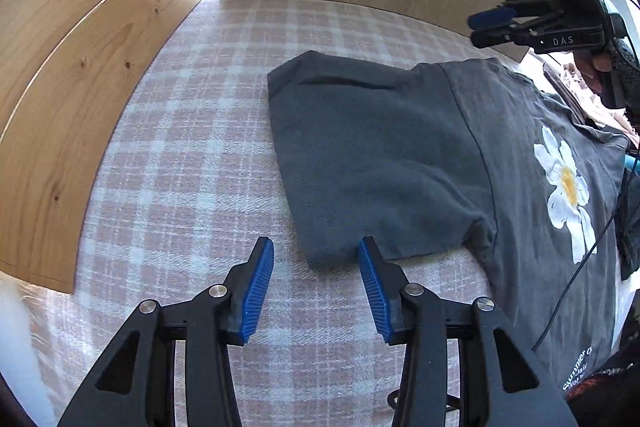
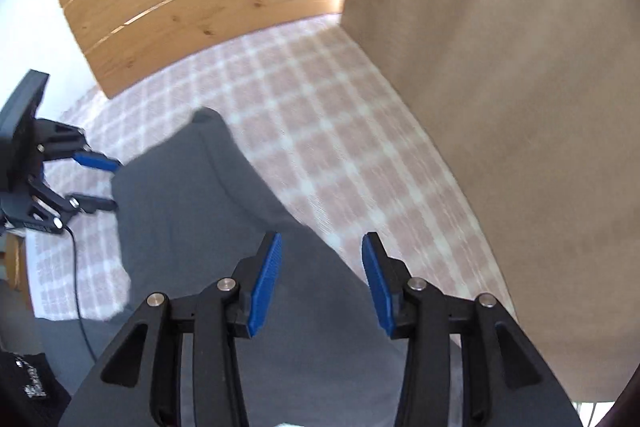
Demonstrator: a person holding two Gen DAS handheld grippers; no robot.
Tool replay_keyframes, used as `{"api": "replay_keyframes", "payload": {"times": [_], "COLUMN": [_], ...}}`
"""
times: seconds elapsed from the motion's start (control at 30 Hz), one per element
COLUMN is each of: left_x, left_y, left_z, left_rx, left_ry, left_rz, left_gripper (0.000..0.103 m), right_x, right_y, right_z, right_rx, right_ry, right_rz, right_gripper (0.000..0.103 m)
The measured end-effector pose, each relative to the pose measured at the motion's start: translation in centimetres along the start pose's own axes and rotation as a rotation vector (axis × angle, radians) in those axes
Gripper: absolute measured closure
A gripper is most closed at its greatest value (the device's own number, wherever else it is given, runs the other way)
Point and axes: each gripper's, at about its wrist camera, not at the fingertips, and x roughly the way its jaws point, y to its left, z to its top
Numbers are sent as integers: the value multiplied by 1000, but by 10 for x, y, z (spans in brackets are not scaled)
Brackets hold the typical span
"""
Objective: Fold clothes
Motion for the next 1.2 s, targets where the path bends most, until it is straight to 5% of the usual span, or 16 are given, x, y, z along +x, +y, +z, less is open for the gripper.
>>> {"api": "replay_keyframes", "payload": {"times": [0.13, 0.37, 0.47, 0.53, 0.83, 1.2], "left_x": [3, -9, -7, -4, 9, -52], "left_y": [-5, -1, 0, -1, -11, -54], "left_z": [-4, -10, -11, -11, -6, 6], "left_rx": [3, 6, 17, 18, 90, 156], "left_ry": [-22, -51, -48, -46, -6, -100], "left_rz": [-35, -42, -41, -39, -51, -140], "left_gripper": [91, 95, 95, 95, 93, 97], "right_x": [92, 175, 176, 174, 117, 26], "right_y": [50, 92, 98, 104, 111, 65], "right_z": [80, 129, 128, 125, 105, 46], "right_rx": [-109, -212, -221, -237, -260, -170], "right_ry": [61, 234, 251, 261, 174, 36], "right_rz": [78, 164, 197, 210, 188, 78], "right_gripper": [62, 62, 62, 99, 98, 98]}}
